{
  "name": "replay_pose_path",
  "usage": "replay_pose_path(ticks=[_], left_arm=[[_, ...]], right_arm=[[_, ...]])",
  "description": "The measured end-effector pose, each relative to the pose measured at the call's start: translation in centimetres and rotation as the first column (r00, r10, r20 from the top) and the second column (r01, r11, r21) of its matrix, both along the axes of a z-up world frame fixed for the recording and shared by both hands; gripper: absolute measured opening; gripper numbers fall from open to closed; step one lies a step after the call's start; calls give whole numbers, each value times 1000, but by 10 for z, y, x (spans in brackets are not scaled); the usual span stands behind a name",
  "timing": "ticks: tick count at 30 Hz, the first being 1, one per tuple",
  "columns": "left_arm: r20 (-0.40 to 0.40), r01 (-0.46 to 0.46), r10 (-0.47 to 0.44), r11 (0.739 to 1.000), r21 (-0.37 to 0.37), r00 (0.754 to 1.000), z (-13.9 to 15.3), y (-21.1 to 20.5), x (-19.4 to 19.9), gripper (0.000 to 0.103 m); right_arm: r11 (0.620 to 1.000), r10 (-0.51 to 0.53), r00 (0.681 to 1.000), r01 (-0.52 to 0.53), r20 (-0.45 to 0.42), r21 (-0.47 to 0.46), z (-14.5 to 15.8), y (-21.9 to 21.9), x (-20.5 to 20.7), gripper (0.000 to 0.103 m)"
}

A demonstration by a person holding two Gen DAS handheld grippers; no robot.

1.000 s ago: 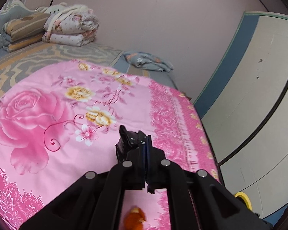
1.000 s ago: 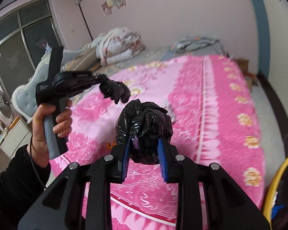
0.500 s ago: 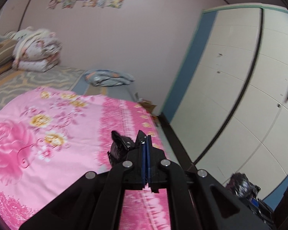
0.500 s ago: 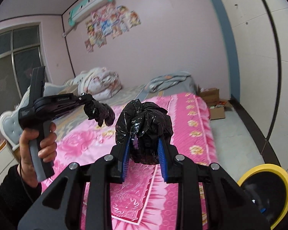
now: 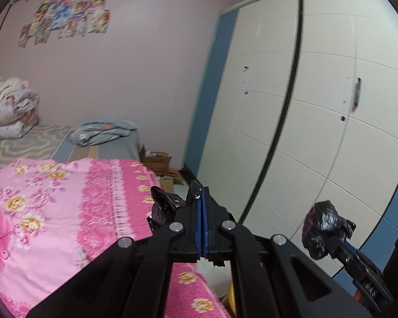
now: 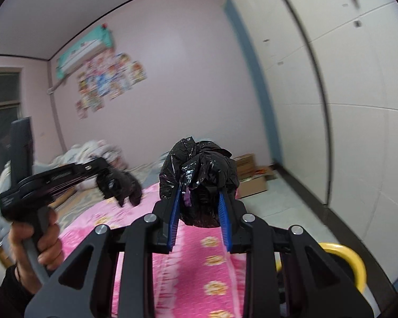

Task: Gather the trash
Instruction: 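Carry both black bags in the tools over the yellow bin, then open both tools to drop the black bags into the bin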

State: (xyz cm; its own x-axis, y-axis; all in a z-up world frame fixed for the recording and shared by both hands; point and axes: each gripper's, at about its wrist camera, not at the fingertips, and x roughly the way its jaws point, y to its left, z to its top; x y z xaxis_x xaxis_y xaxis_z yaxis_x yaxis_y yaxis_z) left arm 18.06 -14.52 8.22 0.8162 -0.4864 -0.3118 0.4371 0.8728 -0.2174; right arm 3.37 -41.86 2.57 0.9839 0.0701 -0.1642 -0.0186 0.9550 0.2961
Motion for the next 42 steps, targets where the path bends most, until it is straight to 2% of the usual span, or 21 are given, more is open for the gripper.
replay_pose_path(ticks=[8,14,27,42], left_arm=[[9,103,-103,994,20,995,-10,-65,-6,1],[-10,154,-154,987,44,988,-28,-108,-6,1],[-47,234,-230,965,116,972,-77,-175,2,1],[-98,321,-307,929,186,947,-137,-233,12,1]], right_arm=[[982,-188,982,189,-13,20,-16,-65,-17,25],[964,-263,964,264,-45,21,-34,-93,-19,25],[929,-363,920,369,-149,12,-80,-132,-6,25],[903,-411,873,429,-264,9,-134,-172,16,26]])
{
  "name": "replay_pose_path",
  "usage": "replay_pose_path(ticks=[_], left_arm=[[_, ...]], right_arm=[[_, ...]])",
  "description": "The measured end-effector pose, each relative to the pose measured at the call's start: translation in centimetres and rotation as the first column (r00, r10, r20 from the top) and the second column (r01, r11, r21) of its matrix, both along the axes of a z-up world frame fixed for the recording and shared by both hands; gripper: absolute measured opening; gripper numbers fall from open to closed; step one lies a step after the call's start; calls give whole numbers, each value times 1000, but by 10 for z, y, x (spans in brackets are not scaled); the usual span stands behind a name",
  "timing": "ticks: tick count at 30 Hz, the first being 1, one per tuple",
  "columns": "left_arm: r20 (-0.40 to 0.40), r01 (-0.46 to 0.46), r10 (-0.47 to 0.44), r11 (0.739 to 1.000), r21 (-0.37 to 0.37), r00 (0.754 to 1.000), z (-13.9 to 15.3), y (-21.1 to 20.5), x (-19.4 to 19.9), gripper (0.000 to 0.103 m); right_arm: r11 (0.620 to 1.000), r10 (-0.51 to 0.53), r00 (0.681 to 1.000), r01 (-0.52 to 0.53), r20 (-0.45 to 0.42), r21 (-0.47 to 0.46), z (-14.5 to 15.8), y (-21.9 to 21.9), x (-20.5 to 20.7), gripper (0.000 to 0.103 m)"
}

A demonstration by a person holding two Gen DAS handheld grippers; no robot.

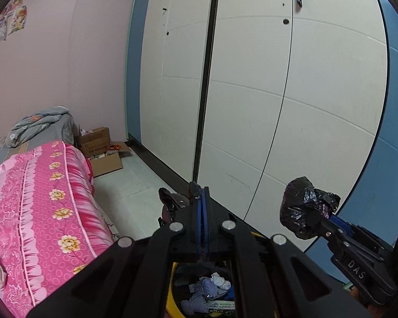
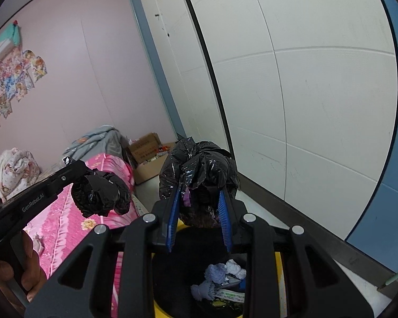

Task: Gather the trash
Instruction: 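Open both tools to drop the black bags into the bin, then move both tools back over the bed toward the orange peel and cloth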

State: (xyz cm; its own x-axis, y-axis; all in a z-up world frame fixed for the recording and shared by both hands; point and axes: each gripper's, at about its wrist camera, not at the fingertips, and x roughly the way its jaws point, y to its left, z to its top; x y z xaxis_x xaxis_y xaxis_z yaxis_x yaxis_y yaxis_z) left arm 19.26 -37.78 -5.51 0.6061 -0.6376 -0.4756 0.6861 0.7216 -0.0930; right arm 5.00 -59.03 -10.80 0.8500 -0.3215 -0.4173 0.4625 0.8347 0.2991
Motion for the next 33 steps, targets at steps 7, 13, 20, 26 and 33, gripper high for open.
replay_pose_path(ticks=[7,13,20,26,33], left_arm=[[-22,26,-26,999,22,999,-20,-17,6,1],[-27,46,-45,999,25,999,-30,-27,7,2],[-20,23,-23,1000,5,1000,-35,-25,10,42],[-2,17,-17,999,-29,1000,-24,-12,7,44],[44,6,-2,996,-86,999,4,16,-6,48]], right_arm=[[999,-35,998,37,-54,28,-27,-8,9,28],[996,-80,994,82,-68,25,-39,-8,9,33],[993,-115,992,116,-53,14,-48,-9,2,49],[989,-147,989,147,-30,3,-47,-6,0,56],[990,-142,990,142,10,-10,-28,6,4,56]])
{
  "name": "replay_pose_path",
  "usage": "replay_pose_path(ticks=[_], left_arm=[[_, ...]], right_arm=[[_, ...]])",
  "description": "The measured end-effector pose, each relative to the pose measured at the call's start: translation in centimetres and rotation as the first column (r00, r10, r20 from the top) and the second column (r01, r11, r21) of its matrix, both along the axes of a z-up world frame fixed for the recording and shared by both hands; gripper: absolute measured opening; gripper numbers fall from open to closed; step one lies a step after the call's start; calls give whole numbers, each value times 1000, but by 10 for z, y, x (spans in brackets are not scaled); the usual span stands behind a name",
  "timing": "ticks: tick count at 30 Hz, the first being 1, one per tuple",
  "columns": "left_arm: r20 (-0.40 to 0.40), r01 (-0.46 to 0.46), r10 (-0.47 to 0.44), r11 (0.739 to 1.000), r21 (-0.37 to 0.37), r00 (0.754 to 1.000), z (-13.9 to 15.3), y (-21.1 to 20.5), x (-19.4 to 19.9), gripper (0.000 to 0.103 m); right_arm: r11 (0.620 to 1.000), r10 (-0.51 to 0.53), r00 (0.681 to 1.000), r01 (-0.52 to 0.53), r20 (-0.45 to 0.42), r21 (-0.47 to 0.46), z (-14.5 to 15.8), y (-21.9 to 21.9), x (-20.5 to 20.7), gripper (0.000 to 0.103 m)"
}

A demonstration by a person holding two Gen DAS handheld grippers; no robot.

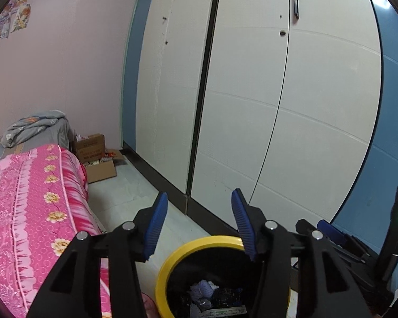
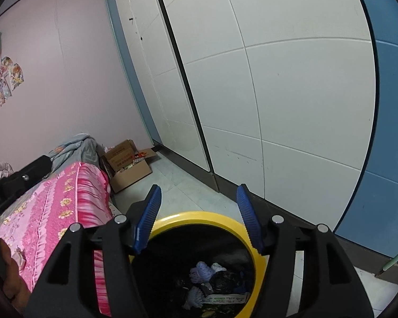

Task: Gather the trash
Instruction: 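Move both tools back over the bed toward the orange peel and cloth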

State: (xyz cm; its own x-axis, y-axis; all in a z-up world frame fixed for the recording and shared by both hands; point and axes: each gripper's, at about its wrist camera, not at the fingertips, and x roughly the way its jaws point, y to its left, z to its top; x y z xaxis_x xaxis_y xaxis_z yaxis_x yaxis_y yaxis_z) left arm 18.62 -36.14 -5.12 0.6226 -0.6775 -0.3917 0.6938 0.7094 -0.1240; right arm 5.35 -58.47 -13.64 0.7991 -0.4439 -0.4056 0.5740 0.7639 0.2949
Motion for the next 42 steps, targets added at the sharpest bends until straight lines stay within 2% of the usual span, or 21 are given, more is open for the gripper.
replay_pose_path(ticks=[15,23,27,32,36,38,42], left_arm=[[113,-110,124,986,-121,986,67,102,-39,53],[180,-179,206,971,-158,962,95,155,-68,55],[204,-221,253,961,-167,946,104,181,-77,59],[225,-307,340,937,-167,913,111,221,-79,68],[213,-383,409,911,-151,888,110,259,-76,72],[208,-433,454,890,-142,866,109,283,-75,75],[183,-513,527,850,-121,830,106,324,-68,77]], right_arm=[[994,99,991,-95,85,-53,66,54,-6,57],[977,199,973,-188,119,-98,97,97,2,58],[960,273,954,-262,122,-98,109,116,10,61],[916,393,912,-379,118,-129,127,151,31,64],[862,506,857,-497,96,-102,135,181,59,71],[819,574,814,-570,82,-73,138,197,78,74],[756,655,754,-653,51,-47,136,237,107,80]])
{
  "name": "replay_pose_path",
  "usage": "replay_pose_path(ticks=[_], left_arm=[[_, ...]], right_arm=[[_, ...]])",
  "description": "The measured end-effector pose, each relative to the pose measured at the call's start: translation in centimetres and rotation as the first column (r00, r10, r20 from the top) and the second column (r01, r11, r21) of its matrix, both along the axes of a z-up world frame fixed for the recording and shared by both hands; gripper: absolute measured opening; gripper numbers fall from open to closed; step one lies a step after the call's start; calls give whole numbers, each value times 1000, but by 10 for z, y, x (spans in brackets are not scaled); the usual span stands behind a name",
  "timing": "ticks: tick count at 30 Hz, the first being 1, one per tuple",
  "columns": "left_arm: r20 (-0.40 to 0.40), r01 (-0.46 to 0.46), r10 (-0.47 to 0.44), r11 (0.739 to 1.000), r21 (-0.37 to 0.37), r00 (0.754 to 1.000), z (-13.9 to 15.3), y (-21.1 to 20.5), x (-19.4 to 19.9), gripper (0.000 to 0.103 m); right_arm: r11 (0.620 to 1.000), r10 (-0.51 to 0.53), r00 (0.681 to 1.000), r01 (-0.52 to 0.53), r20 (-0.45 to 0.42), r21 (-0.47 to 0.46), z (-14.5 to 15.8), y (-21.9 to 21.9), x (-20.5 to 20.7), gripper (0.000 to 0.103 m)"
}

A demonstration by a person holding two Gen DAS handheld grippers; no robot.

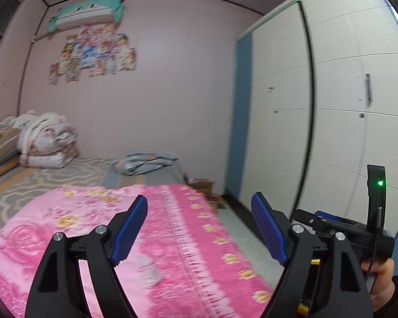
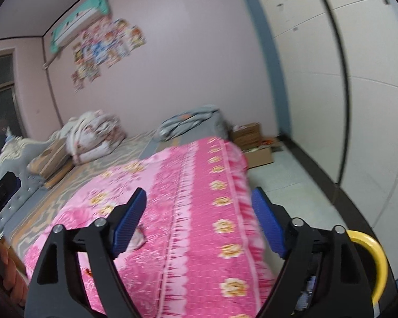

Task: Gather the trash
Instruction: 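Move both tools back over the bed toward the orange peel and cloth, then grasp the pink-white cloth bundle with the right tool while the left tool grasps the orange peel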

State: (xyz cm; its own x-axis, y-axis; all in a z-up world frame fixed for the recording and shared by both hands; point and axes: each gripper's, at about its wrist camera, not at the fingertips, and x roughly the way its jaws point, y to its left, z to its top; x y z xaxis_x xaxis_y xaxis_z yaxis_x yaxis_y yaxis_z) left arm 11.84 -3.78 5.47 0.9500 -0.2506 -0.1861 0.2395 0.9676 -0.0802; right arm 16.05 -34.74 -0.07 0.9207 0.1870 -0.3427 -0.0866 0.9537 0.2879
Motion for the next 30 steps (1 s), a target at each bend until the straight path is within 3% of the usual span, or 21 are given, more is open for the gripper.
replay_pose_path(ticks=[6,14,19,30], left_arm=[[-83,-95,96,995,6,992,-16,55,11,79],[-206,-178,181,984,29,962,-60,103,27,79],[-292,-202,207,978,47,934,-92,120,43,79],[-436,-203,217,976,80,873,-166,128,74,79]], right_arm=[[994,107,993,-109,-49,-30,-4,54,38,82],[967,231,963,-242,-137,-74,-22,113,80,82],[941,298,934,-322,-198,-103,-44,144,106,82],[908,342,885,-398,-316,-133,-104,189,160,83]])
